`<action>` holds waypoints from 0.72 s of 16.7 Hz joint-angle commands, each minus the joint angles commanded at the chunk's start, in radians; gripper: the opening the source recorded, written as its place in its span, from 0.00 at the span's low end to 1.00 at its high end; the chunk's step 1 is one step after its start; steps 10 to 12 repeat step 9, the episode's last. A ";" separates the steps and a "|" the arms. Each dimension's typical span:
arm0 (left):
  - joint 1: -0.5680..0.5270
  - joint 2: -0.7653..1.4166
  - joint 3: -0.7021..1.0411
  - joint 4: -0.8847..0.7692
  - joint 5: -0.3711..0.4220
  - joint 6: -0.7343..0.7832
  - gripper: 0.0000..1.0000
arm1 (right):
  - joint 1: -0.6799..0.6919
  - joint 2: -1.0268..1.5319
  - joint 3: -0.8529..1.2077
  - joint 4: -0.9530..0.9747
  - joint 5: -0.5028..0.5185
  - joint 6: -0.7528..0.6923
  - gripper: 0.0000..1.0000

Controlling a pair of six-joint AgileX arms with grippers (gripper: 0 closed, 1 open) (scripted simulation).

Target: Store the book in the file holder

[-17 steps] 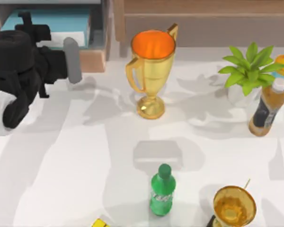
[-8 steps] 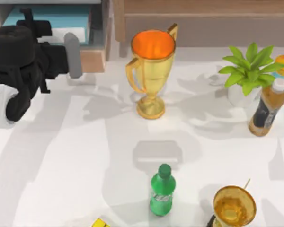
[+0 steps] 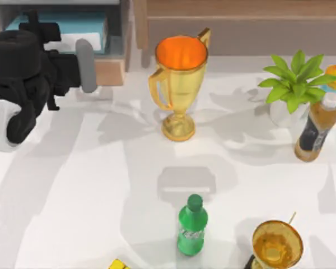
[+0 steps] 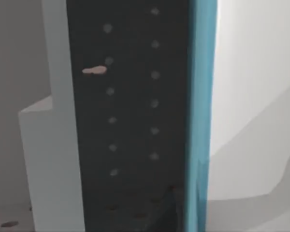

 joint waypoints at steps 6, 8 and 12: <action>0.000 0.000 0.000 0.000 0.000 0.000 1.00 | 0.000 0.000 0.000 0.000 0.000 0.000 1.00; 0.000 0.000 0.000 0.000 0.000 0.000 1.00 | 0.000 0.000 0.000 0.000 0.000 0.000 1.00; 0.000 0.000 0.000 0.000 0.000 0.000 1.00 | 0.000 0.000 0.000 0.000 0.000 0.000 1.00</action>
